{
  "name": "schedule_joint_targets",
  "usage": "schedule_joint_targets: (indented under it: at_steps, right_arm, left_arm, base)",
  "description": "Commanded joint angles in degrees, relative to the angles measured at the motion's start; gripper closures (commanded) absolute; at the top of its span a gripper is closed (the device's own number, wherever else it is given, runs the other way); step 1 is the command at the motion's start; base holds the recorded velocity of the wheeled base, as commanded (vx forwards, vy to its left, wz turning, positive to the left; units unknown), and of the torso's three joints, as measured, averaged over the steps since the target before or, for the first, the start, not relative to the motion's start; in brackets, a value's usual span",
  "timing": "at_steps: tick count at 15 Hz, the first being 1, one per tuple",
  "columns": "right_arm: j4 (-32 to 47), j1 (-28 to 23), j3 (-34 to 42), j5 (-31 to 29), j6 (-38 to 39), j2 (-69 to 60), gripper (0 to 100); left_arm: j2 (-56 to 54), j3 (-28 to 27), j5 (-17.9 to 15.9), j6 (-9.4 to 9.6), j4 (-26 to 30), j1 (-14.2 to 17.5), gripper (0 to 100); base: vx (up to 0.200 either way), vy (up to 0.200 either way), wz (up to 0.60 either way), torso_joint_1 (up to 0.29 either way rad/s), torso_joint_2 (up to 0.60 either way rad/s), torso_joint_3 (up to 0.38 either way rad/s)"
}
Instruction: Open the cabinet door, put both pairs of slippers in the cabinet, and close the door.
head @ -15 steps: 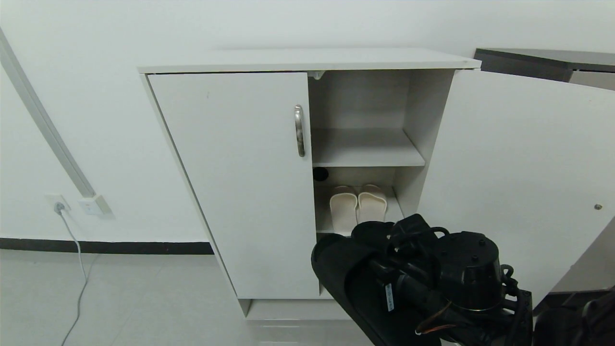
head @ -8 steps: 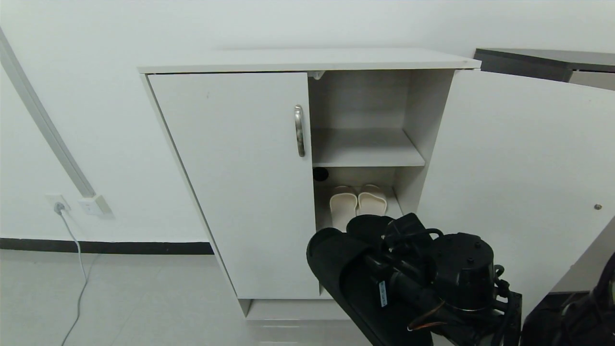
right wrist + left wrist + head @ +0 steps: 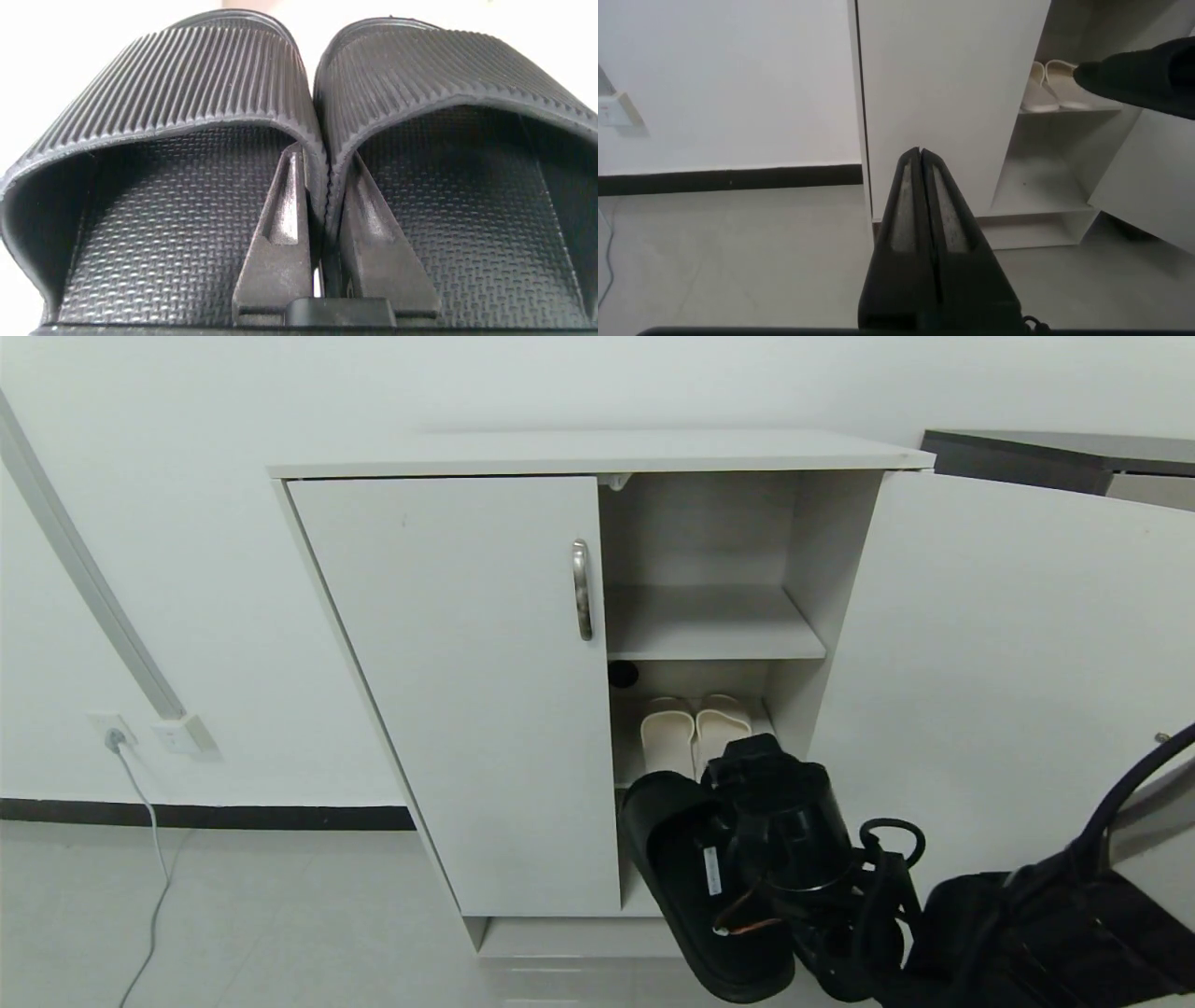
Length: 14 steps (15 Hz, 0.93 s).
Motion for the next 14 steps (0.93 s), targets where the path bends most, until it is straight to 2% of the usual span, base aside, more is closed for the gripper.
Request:
schedule_joint_targets:
  at_steps: [1,5,6,8,11,14]
  right_arm:
    - [11.57,3.12,-10.38,-5.17,6.95,0.29,100]
    - [29.06,5.41,-21.90,-6.32,12.40,-1.65,100]
    - [31.61,5.41,-24.62,-9.13,12.40,-2.00,100]
    - [32.93,5.32,-27.61,-12.56,11.52,-2.26,100]
    - [32.23,2.94,-28.23,-16.25,6.25,-2.79,100]
    - [30.29,1.98,-28.14,-16.34,4.49,-3.32,100]
  left_arm:
    - [0.00,0.00,0.05,0.00,-0.01,0.00,100]
    - [0.00,0.00,-0.04,0.09,-0.01,0.00,100]
    - [0.00,0.00,-0.04,0.09,-0.01,0.00,100]
    - [0.00,0.00,-0.04,0.09,-0.01,0.00,100]
    - [0.00,0.00,-0.04,0.09,-0.01,0.00,100]
    - [0.09,0.00,-0.04,0.09,-0.01,0.00,100]
  base:
    - [0.000,0.000,0.00,0.000,0.00,0.000]
    - [0.000,0.000,0.00,0.000,0.00,0.000]
    - [0.000,0.000,0.00,0.000,0.00,0.000]
    - [0.000,0.000,0.00,0.000,0.00,0.000]
    - [0.000,0.000,0.00,0.000,0.00,0.000]
    - [0.000,0.000,0.00,0.000,0.00,0.000]
